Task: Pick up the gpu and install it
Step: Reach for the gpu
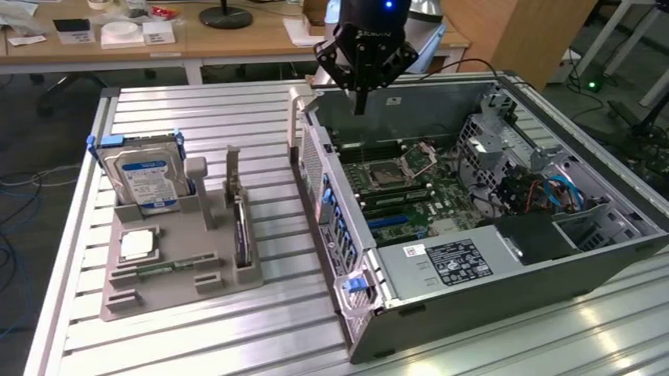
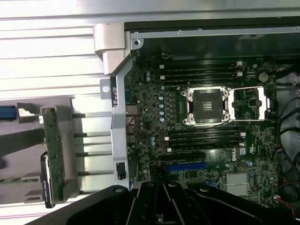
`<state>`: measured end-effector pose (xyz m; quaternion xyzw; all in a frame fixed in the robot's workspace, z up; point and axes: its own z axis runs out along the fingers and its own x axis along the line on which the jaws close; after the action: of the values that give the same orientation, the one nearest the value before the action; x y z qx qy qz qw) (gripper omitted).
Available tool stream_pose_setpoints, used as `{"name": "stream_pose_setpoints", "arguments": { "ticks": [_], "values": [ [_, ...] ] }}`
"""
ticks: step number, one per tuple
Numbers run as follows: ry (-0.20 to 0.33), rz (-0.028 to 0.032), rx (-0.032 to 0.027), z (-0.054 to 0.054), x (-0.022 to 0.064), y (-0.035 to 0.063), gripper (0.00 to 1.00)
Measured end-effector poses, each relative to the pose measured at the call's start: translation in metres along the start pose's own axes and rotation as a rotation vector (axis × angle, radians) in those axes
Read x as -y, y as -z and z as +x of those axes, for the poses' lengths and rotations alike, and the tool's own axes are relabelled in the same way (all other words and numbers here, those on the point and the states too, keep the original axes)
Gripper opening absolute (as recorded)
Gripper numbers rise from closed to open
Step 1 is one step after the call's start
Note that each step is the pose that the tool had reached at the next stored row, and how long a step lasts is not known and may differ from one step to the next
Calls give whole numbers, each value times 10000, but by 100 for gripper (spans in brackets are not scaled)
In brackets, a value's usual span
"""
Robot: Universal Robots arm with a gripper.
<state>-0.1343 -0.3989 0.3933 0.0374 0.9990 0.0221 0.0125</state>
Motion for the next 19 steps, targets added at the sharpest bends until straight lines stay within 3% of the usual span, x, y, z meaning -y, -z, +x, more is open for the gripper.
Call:
{"name": "stream_pose_setpoints", "arguments": {
  "ticks": [19],
  "values": [
    [157,-4,-7,445,33,12,11]
  ]
}}
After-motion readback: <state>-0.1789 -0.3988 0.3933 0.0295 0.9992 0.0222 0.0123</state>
